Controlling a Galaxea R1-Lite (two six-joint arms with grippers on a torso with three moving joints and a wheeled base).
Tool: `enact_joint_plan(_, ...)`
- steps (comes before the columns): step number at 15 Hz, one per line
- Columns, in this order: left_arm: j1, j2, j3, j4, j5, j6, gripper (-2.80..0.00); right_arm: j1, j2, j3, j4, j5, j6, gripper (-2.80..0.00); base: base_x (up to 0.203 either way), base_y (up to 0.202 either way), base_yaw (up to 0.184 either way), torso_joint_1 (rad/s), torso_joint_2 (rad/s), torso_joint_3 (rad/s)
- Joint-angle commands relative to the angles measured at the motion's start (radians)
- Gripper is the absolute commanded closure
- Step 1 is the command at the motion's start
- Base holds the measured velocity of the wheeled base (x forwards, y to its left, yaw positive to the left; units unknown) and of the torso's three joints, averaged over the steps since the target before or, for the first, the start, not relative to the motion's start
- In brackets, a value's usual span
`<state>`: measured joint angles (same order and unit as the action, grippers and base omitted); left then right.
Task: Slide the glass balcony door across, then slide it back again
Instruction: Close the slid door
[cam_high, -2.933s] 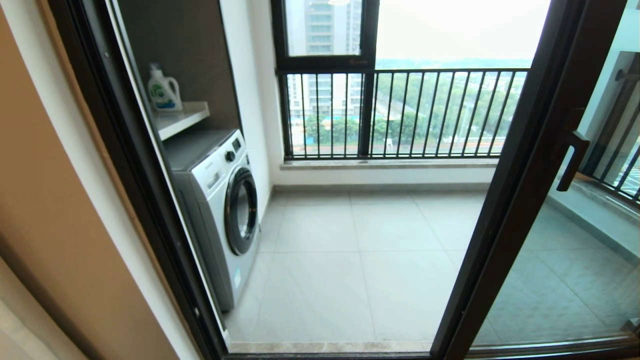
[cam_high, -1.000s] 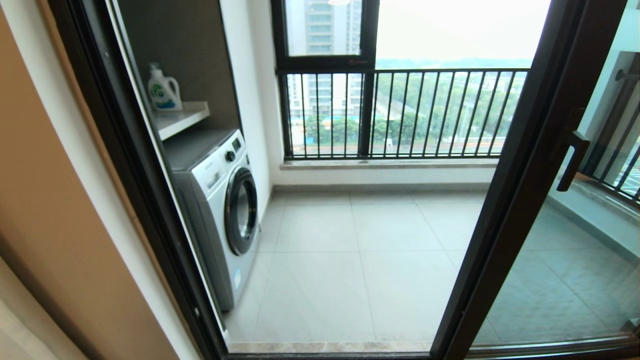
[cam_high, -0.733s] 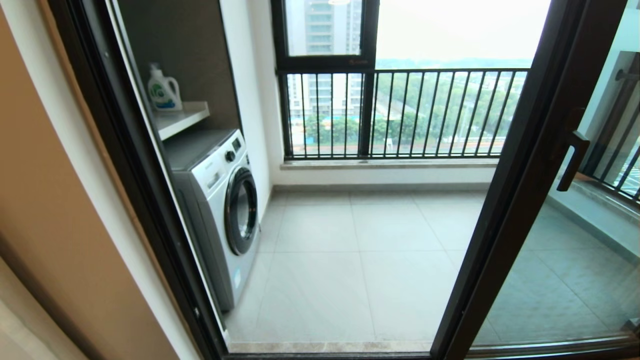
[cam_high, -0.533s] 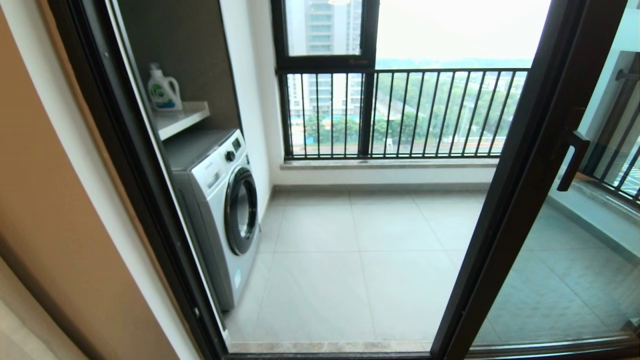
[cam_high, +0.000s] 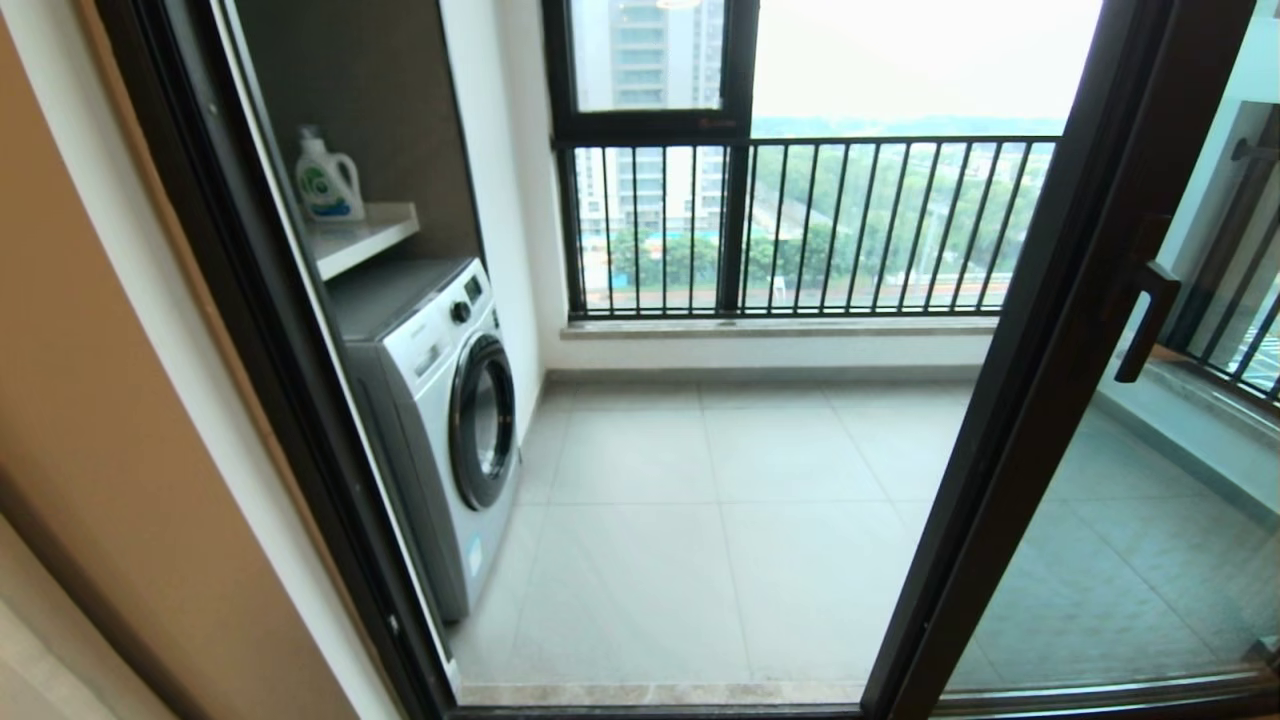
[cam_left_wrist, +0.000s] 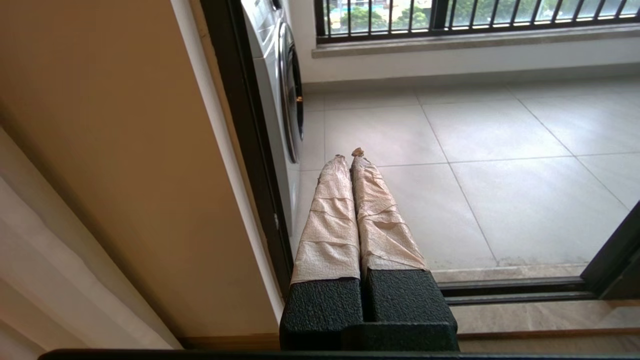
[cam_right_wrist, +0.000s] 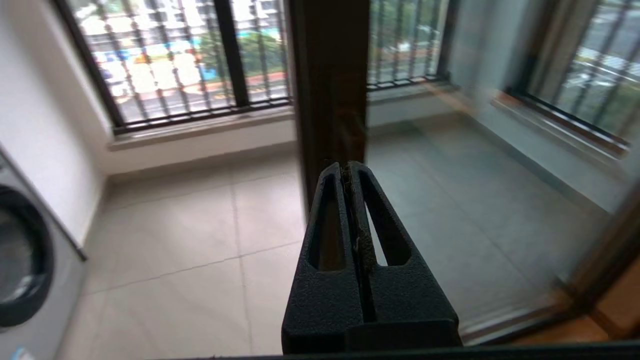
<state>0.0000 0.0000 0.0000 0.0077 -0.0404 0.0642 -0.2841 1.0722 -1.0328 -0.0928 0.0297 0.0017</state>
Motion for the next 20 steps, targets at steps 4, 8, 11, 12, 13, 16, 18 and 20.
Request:
enact_joint_plan(4,0.0,0.002,0.002,0.0,-0.001,0.0,0.0,-0.303,0.128,0.018,0.029,0.008,-0.031,0.0,0.0,0.0,0.0,0.0,0.0,0.0)
enact_joint_plan(8,0.0,0.002,0.002,0.0,-0.001,0.001,0.0,-0.369,0.335,0.002,-0.042,0.025,-0.048,0.0,0.0,0.0,0.0,0.0,0.0,0.0)
enact_joint_plan(11,0.0,0.002,0.002,0.0,-0.001,0.002,0.0,-0.378,0.505,-0.028,-0.214,0.043,-0.046,0.0,0.0,0.0,0.0,0.0,0.0,0.0)
enact_joint_plan(12,0.0,0.002,0.002,0.0,0.001,0.0,0.0,-0.38,0.537,-0.04,-0.246,0.056,-0.045,0.0,0.0,0.0,0.0,0.0,0.0,0.0)
enact_joint_plan(13,0.0,0.002,0.002,0.0,0.001,0.0,0.0,-0.382,0.557,-0.053,-0.257,0.098,-0.044,0.0,0.0,0.0,0.0,0.0,0.0,0.0)
enact_joint_plan(16,0.0,0.002,0.002,0.0,-0.001,0.0,0.0,-0.385,0.607,-0.115,-0.261,0.249,-0.018,0.0,0.0,0.0,0.0,0.0,0.0,0.0)
enact_joint_plan(18,0.0,0.002,0.002,0.0,-0.001,0.001,0.0,-0.384,0.64,-0.147,-0.261,0.312,-0.011,0.0,0.0,0.0,0.0,0.0,0.0,0.0)
enact_joint_plan(20,0.0,0.002,0.002,0.0,0.0,0.0,0.0,-0.381,0.677,-0.17,-0.263,0.346,-0.011,0.0,0.0,0.0,0.0,0.0,0.0,0.0)
